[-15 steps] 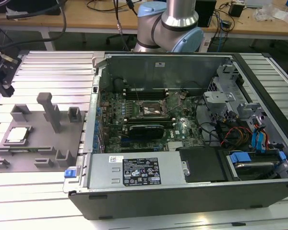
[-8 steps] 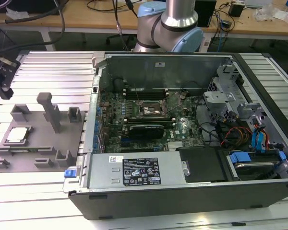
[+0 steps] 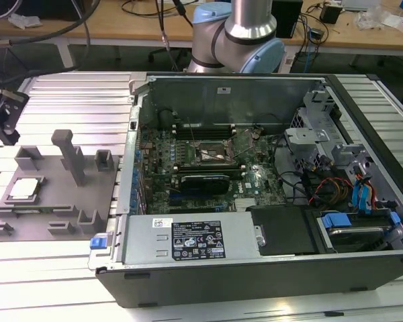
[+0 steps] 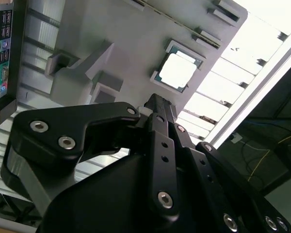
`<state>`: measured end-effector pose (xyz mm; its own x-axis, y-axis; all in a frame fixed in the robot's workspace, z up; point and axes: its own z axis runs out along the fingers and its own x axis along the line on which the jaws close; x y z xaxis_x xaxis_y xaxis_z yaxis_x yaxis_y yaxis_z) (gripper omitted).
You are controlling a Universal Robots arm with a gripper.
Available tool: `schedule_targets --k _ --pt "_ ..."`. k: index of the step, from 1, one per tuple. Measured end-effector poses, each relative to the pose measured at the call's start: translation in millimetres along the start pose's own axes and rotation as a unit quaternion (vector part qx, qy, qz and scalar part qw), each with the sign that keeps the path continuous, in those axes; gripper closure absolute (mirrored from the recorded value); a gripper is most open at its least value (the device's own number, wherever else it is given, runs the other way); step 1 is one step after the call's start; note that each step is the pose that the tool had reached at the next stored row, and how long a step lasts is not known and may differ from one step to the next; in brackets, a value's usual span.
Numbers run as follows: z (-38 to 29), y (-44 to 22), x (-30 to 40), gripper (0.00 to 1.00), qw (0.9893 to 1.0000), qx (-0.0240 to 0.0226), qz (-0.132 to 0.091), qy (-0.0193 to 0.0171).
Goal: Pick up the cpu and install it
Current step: 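Reach for the cpu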
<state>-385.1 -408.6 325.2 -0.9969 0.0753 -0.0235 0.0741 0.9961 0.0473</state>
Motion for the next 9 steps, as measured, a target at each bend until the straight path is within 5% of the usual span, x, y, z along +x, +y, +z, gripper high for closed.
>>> schedule_targets --k 5,9 --pt "10.5 -0.5 0.4 0.89 1.0 0.0 0.0 0.0003" --pt "11.3 -0.5 0.5 0.89 1.0 0.0 0.0 0.0003"
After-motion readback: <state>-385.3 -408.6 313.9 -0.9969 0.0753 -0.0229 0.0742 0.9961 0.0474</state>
